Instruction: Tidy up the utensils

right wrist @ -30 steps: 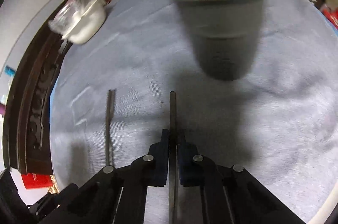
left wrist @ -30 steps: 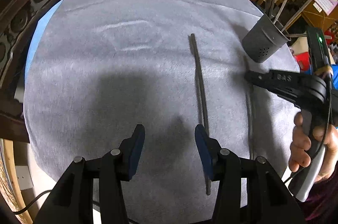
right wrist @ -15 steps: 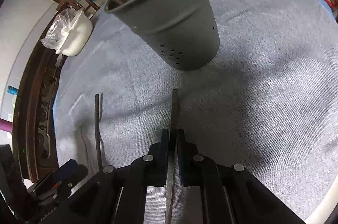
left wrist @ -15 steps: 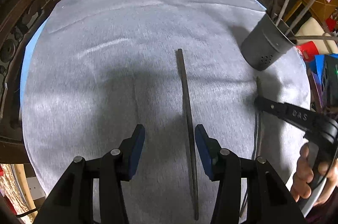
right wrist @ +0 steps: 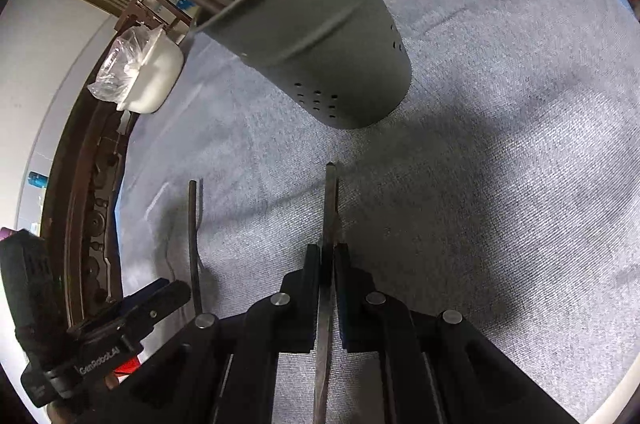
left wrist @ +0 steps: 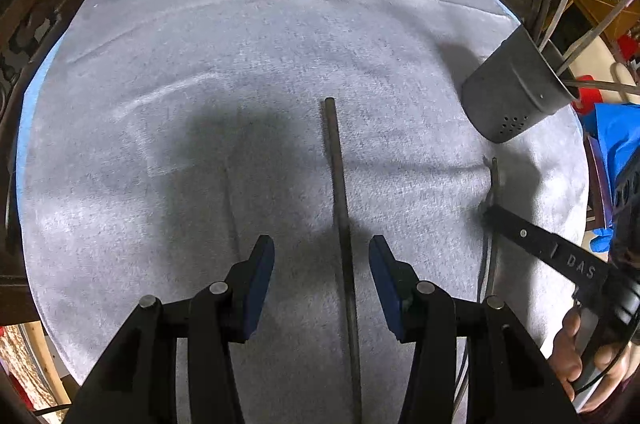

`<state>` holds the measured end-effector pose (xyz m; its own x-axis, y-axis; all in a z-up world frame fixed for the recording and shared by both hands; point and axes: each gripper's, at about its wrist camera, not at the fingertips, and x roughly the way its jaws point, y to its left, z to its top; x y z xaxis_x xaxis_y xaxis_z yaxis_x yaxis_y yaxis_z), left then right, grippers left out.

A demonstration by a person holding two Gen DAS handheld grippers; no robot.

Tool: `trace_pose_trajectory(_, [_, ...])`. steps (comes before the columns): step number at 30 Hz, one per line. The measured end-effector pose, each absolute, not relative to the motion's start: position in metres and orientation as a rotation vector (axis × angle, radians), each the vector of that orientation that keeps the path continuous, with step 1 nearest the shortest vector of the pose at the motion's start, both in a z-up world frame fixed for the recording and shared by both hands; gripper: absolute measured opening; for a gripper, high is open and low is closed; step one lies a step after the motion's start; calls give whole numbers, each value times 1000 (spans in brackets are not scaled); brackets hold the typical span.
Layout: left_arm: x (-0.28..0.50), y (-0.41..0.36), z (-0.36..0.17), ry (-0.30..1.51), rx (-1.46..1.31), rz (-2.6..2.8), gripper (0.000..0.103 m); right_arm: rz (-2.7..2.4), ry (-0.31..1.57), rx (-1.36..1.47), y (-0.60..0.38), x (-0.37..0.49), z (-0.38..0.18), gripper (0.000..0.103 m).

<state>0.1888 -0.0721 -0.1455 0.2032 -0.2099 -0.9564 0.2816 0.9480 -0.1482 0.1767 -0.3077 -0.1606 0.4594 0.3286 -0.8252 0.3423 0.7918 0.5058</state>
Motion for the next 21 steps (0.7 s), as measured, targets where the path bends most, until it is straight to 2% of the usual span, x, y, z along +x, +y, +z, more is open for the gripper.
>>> trace_pose_trajectory(6, [199,-82,-153,1360,40,-349,49,-5,1117,682,-306,178,-161,10])
trace_pose_trajectory(8, [201,-85,-155,1370,27,-362,37,-2,1114,682,-305,178,-161,11])
trace_pose_trajectory(14, [202,-89,-164,1384,19,-388,13,7,1114,704,-308,178,-162,10])
trace_pose_trajectory(16, [202,-88,-165,1391,8,-404,8,5,1114,701,-307,178,-162,10])
trace_pose_trajectory(21, [192,-84,-163,1388,34,-456,7,-1,1114,684,-305,179,-161,11])
